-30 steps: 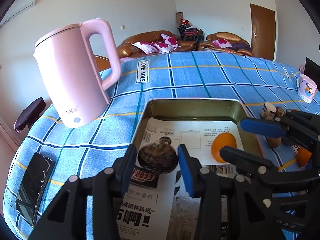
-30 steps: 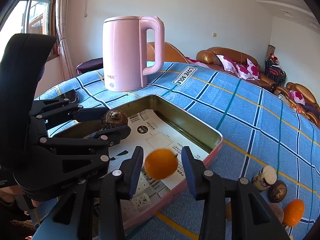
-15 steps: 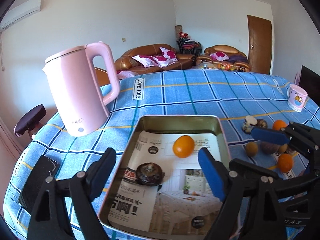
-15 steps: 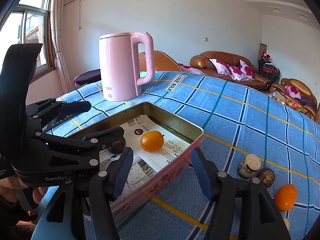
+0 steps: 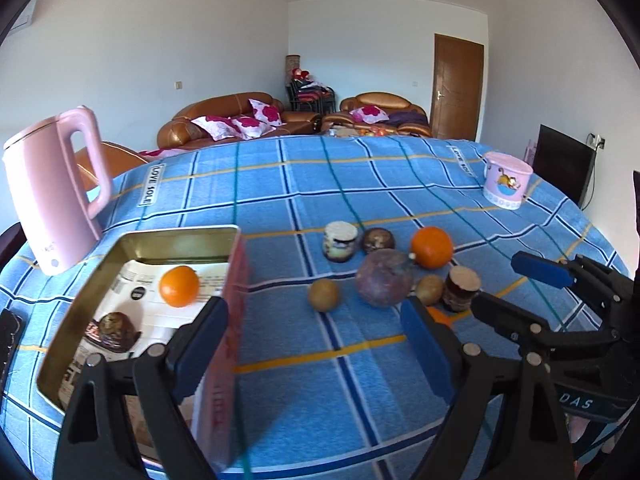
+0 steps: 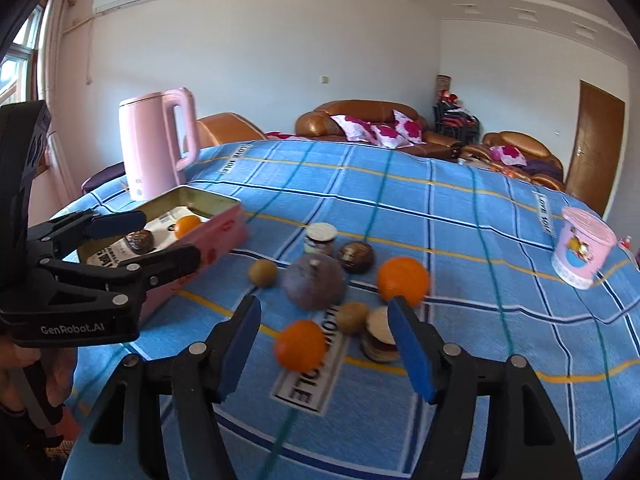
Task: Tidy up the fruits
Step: 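Grasp another orange with the left tool while the right tool grasps a round beige-topped cake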
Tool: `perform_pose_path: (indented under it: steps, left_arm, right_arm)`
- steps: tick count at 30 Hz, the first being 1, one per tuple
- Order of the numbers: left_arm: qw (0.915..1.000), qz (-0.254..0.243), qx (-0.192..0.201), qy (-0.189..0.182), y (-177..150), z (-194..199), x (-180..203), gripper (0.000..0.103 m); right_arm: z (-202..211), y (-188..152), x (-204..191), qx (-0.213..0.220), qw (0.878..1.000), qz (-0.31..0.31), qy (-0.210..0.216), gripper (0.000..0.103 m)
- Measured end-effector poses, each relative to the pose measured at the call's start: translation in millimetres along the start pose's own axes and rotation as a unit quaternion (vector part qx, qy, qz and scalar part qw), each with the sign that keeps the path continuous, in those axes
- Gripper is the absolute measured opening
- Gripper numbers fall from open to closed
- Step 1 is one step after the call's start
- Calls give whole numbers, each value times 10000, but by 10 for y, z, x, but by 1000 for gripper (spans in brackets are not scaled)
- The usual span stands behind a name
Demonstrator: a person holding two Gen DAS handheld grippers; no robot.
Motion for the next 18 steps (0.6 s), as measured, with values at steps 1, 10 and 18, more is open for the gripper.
perform_pose_path:
  steps: [1,10,18]
  left_arm:
    - [10000,-46,-48,-58,0,-37,87,90]
    - [9978,-309,-402,-429,-37,-270,528,86]
    - [9918,-591,-833,-761,-104,-436,693,54]
  right_arm:
    - [-1,-26,70,-28,9999,-63,-97,68]
    - [-33,-144,514,-99,9970,-597,-476,69]
    - [-68,-150,667,-160,9945,-941,-443,69]
Point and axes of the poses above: each gripper's, at about its wrist camera, not at the fingertips, and z roughly against the way its jaws point, x to its right, y to its top, the point moved 3 cm from there along -z, roughly the way its jaws point, and after that the axes turned 4 degrees about -z, right-handed, at the moved point
